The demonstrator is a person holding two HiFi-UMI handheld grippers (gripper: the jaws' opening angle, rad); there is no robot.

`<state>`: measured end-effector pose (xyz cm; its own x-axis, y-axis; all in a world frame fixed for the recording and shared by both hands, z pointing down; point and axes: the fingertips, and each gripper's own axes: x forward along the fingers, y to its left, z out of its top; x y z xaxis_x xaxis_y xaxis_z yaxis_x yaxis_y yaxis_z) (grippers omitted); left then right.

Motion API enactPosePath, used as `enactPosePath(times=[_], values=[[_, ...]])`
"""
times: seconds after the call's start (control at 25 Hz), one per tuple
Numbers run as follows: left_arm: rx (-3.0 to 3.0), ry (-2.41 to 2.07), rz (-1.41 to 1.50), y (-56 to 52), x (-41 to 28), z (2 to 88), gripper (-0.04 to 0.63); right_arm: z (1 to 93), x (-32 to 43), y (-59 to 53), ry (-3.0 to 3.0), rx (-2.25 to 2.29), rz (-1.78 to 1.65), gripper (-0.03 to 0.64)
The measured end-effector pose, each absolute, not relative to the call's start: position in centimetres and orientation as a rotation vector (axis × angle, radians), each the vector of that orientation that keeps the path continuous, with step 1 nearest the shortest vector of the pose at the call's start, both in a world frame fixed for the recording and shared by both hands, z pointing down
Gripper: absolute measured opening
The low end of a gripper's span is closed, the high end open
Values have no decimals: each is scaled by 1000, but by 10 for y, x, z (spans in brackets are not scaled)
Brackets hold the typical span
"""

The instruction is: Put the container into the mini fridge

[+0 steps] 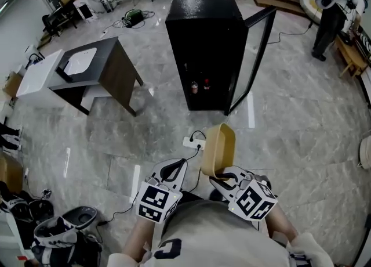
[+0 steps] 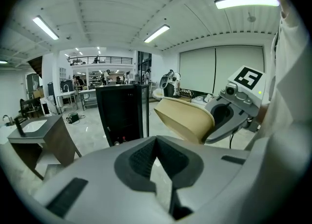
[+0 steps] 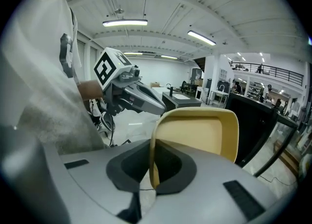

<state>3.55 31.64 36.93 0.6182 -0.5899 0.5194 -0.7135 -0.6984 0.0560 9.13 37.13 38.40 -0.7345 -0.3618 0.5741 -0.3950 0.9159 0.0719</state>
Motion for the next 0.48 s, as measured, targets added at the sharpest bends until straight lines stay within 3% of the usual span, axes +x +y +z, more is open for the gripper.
enactPosePath(times=[0.48], values=[[2594, -1064, 825, 266, 43, 380, 55, 393, 108, 320, -2447, 625, 94, 31]])
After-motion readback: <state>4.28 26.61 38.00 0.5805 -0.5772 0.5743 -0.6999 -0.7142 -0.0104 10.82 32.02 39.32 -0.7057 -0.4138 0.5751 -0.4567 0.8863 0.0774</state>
